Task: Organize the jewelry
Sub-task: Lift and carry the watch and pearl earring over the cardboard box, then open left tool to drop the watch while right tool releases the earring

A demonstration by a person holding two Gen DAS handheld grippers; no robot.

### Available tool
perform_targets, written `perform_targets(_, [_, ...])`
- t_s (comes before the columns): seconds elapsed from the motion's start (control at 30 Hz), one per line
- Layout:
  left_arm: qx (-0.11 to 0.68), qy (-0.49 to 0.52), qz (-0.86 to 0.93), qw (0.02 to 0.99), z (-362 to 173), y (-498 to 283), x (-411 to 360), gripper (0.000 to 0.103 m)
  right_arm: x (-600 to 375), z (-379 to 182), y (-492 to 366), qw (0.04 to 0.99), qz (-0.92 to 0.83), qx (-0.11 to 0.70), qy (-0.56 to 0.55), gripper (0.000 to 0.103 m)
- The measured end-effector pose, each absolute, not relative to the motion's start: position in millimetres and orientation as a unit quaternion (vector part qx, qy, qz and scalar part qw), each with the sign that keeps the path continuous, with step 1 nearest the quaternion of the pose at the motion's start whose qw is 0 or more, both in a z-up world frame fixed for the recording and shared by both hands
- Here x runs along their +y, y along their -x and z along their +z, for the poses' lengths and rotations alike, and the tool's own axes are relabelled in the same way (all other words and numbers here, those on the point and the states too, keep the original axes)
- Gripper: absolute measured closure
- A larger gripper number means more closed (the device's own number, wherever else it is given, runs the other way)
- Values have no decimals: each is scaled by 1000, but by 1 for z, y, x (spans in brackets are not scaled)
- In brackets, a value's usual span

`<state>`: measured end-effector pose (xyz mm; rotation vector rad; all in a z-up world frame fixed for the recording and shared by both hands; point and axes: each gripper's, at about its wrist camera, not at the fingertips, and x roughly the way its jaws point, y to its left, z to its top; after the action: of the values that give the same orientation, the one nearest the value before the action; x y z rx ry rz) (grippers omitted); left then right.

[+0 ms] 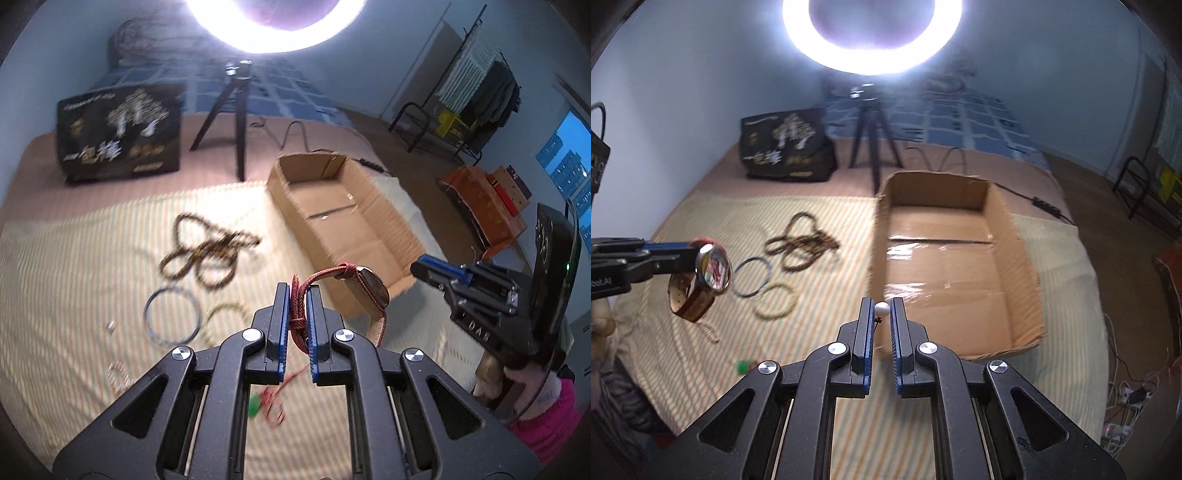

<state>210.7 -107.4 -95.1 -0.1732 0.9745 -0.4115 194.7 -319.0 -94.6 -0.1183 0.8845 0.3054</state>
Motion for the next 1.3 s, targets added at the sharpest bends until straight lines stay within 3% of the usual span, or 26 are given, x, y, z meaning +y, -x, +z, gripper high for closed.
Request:
perform_targets(0.4, [475, 75, -204, 853, -129, -281, -171, 96, -361, -108, -234, 891, 92, 444, 26, 96])
perform_targets(0.83, [486, 79, -205, 846, -152, -306, -200, 96, -371, -126, -253, 881, 63, 470, 14, 96])
perform_targets(0.93, [485, 81, -206, 846, -152, -307, -202, 89, -373, -127, -254, 880, 55, 472, 23, 95])
perform_targets(0.97, [483, 83, -207, 847, -151, -307, -202, 82, -373, -127, -254, 880, 51, 472, 27, 88])
perform_targets(1.0, [480, 81, -206, 849, -150, -307, -201, 78, -373, -127, -253, 881, 47, 469, 32, 72])
perform_targets(1.07, [475, 74, -202, 853, -149, -306, -201, 76, -373, -124, -251, 886, 44, 461, 33, 54])
perform_targets(1.3, [465, 69, -195, 861, -139, -301, -192, 76, -375, -120, -251, 890, 41, 453, 33, 53])
